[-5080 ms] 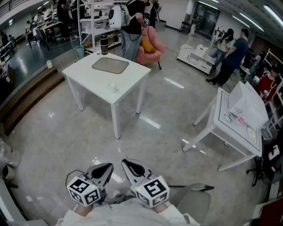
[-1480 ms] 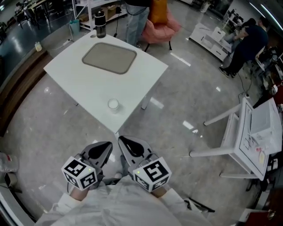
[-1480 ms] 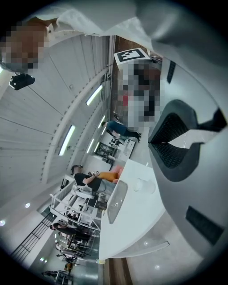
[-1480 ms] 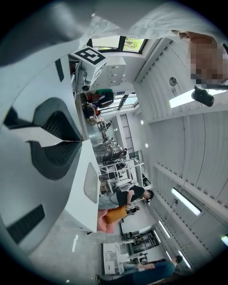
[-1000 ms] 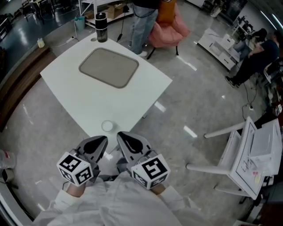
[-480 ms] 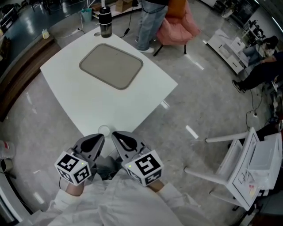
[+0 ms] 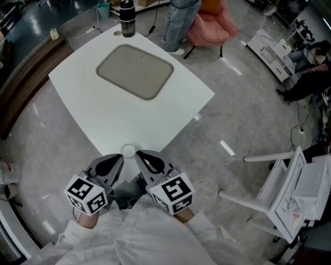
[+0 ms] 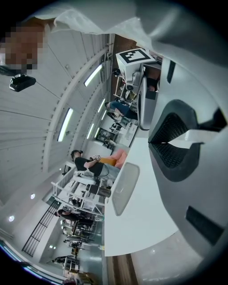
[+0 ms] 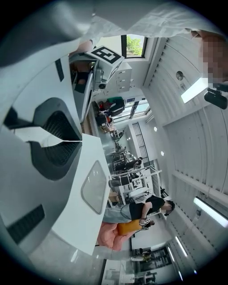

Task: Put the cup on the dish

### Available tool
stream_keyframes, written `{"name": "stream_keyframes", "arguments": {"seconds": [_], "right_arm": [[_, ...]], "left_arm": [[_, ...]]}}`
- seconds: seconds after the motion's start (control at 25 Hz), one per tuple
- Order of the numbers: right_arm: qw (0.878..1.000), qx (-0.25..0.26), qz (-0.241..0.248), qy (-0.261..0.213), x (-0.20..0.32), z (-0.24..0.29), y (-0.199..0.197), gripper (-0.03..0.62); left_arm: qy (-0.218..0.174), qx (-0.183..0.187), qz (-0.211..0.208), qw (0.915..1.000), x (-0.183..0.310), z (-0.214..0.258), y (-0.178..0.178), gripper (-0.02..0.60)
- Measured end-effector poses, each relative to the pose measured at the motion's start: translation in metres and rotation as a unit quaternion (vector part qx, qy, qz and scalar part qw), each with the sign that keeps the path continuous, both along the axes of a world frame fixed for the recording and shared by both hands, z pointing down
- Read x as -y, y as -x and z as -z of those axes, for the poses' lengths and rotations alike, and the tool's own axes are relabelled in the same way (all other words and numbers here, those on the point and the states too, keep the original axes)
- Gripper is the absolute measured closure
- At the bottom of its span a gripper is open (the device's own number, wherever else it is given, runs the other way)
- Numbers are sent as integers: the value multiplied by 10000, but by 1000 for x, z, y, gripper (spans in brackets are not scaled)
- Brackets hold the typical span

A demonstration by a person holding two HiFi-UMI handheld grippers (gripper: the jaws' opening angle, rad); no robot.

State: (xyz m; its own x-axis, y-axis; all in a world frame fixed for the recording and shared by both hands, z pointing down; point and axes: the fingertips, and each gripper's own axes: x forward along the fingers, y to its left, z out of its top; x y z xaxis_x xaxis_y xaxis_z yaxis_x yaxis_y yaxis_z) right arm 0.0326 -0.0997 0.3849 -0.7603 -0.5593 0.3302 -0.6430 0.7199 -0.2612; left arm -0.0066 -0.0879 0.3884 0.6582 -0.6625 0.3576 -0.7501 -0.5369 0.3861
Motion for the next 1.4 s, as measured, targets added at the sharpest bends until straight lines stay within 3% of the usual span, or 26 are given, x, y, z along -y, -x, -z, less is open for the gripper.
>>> {"name": "stream_keyframes", "arguments": {"seconds": [0.56,1.08,1.4], "right_arm": [[9989,-337,-209,237,-3,-13,9,579],[9952,-728,-280,588,-1,-59,9,574],[9945,-711,-160,753,0,-81,11,482]], "left_arm": [[119,-106,-229,9996,7,-4,11,574],[723,-270,-134,9969,2,-47,24,574],[984,-371,-73,9944,3,-67,26,574]]}}
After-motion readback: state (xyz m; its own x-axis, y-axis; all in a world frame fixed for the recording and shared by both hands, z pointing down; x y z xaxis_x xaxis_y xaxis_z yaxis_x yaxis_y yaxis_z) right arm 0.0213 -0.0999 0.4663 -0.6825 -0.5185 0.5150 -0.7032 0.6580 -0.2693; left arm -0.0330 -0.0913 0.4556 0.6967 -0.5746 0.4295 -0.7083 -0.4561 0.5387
